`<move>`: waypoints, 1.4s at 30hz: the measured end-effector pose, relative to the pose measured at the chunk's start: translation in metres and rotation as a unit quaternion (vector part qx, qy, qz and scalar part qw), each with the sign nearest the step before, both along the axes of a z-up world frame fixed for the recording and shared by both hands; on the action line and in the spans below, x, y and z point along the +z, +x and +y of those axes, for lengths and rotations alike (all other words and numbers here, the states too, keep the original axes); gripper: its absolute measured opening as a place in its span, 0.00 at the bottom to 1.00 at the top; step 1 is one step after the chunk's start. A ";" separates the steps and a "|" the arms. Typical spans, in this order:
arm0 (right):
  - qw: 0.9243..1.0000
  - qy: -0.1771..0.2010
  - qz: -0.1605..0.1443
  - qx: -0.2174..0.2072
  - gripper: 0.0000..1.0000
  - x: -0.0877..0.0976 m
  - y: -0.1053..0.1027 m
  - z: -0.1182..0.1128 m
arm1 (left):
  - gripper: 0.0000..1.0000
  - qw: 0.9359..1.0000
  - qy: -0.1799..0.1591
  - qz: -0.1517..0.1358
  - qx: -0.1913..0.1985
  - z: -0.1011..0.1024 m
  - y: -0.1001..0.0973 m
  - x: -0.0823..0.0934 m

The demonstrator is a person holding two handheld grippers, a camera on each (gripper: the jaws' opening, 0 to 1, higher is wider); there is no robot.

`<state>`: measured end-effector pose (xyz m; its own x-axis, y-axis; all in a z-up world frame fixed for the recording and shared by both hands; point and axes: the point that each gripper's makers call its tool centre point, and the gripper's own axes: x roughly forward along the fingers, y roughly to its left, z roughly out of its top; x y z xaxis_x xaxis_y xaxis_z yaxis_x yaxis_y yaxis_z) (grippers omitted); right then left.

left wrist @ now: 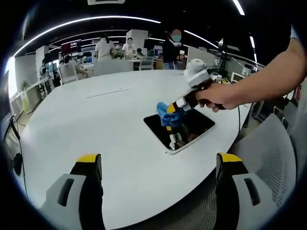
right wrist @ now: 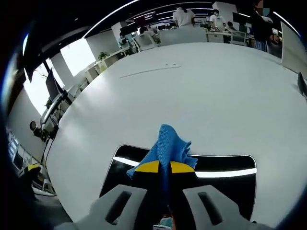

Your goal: Wipe the mirror surface with the cleaning cloth until all visible marks leave the cleaned area.

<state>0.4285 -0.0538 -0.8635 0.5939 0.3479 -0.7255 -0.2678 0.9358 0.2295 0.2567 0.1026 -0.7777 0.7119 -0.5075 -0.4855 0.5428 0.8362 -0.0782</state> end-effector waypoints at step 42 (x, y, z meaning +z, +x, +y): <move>0.999 0.028 0.023 0.025 0.01 0.000 -0.026 0.054 | 0.98 1.000 0.015 -0.001 0.000 0.002 0.001 -0.006</move>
<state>0.4028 -0.0002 -0.8635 0.5412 0.4159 -0.7309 -0.3009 0.9074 0.2935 0.2577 0.1044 -0.7833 0.7130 -0.4927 -0.4989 0.5432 0.8380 -0.0512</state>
